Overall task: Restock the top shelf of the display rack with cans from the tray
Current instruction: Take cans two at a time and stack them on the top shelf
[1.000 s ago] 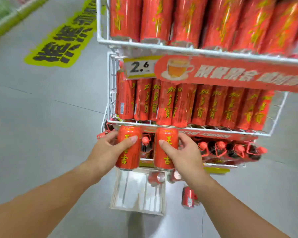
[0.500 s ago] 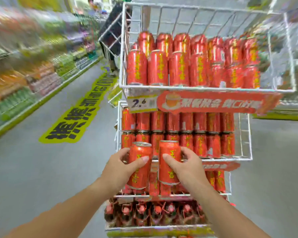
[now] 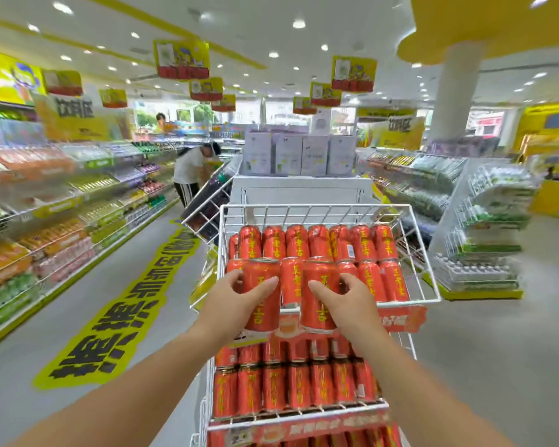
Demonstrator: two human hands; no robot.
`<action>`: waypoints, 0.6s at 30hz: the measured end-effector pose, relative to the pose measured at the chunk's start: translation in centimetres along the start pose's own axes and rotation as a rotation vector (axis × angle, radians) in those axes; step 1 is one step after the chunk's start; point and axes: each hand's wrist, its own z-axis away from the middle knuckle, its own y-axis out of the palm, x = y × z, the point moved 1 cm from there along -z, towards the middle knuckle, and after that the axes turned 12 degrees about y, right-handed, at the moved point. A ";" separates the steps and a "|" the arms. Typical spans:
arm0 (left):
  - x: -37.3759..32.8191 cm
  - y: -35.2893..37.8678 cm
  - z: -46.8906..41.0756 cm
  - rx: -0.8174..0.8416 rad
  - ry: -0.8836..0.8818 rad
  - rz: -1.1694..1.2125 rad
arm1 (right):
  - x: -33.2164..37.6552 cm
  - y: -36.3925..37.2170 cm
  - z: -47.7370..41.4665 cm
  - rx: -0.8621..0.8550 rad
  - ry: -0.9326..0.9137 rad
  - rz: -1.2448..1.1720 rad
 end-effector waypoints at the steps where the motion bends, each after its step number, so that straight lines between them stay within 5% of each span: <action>1: -0.3 0.6 -1.0 -0.004 -0.003 -0.015 | 0.7 -0.9 -0.5 0.006 -0.002 -0.016; 18: -2.4 17.7 -9.5 0.001 0.007 -0.205 | -2.3 -11.5 -16.7 0.099 -0.003 0.102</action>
